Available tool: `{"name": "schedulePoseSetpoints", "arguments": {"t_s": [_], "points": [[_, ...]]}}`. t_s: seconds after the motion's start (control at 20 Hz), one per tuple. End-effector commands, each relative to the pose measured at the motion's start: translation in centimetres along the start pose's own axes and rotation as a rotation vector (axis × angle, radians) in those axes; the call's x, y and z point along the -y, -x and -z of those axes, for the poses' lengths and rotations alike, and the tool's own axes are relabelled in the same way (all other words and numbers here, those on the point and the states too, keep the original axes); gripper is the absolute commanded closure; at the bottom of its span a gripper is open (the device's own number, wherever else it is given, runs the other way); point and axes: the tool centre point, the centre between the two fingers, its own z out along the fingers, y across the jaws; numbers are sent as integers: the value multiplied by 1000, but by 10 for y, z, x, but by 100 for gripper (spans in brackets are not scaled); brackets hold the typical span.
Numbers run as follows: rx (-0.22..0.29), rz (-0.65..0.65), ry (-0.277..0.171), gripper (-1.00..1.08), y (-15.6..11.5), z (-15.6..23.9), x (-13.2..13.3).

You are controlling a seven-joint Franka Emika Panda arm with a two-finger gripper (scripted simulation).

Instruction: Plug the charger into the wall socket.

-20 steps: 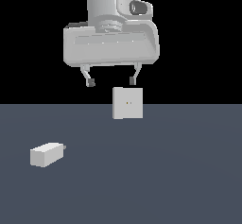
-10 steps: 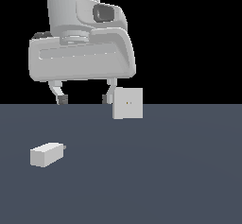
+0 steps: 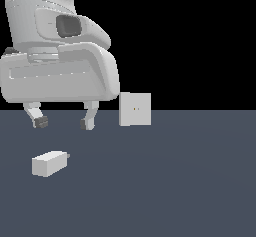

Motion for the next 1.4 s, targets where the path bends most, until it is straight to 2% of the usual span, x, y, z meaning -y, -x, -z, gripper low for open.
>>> {"name": "schedulePoseSetpoints", "arguments": {"t_s": [0.0,0.75,1.35], "points": [[-7,-13,2,-92,5,-4,6],[-17,-30,5,-92,13,-16,15],[-17,-32,5,-92,22,-57,15]]}}
